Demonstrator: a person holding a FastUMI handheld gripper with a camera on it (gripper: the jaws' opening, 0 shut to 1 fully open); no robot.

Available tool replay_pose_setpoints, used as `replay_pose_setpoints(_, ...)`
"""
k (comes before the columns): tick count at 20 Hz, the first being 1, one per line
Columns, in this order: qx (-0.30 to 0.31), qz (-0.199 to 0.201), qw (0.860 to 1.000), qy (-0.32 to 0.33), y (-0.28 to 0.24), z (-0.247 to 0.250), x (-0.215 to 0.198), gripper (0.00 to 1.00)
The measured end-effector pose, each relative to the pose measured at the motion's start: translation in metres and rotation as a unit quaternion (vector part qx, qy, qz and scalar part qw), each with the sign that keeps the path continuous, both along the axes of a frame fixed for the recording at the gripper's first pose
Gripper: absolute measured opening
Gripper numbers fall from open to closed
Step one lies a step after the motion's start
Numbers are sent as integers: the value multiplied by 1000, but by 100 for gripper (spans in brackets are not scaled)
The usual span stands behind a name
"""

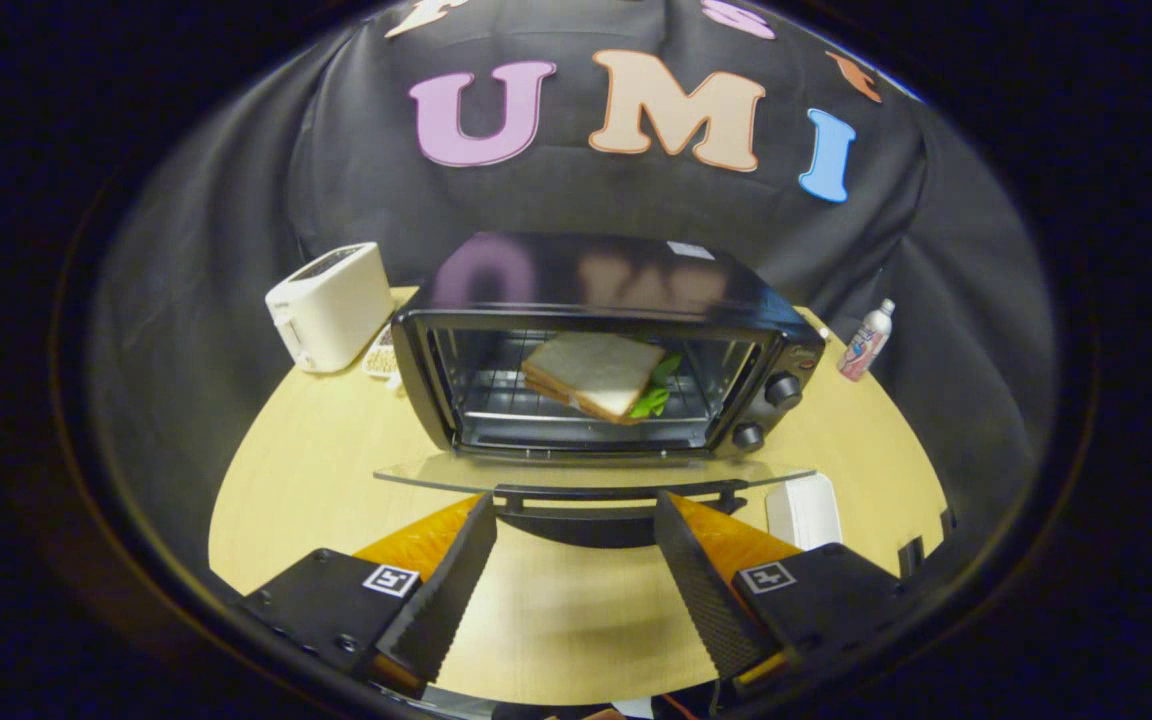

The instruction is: Open the toaster oven, put the food inside, and close the toaster oven door.

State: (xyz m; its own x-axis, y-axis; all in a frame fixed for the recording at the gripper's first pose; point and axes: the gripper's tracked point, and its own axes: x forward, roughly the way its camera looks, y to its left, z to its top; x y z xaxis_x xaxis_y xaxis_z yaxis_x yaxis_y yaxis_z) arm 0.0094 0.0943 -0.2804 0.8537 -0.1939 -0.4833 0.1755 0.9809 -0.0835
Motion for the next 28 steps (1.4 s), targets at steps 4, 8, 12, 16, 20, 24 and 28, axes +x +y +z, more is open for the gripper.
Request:
replay_pose_setpoints(4,13,-8,999,-37,-3,19,17,100)
replay_pose_setpoints(8,4,-6,998,-67,-11,34,40,100)
replay_pose_setpoints(12,-11,3,996,-91,-10,44,62,100)
replay_pose_setpoints(16,-11,8,994,-110,-10,54,86,100)
replay_pose_setpoints(20,8,18,993,-115,-4,58,99,100)
replay_pose_setpoints(24,18,21,991,-127,2,78,98,100)
replay_pose_setpoints(28,22,20,985,-168,8,129,91,100)
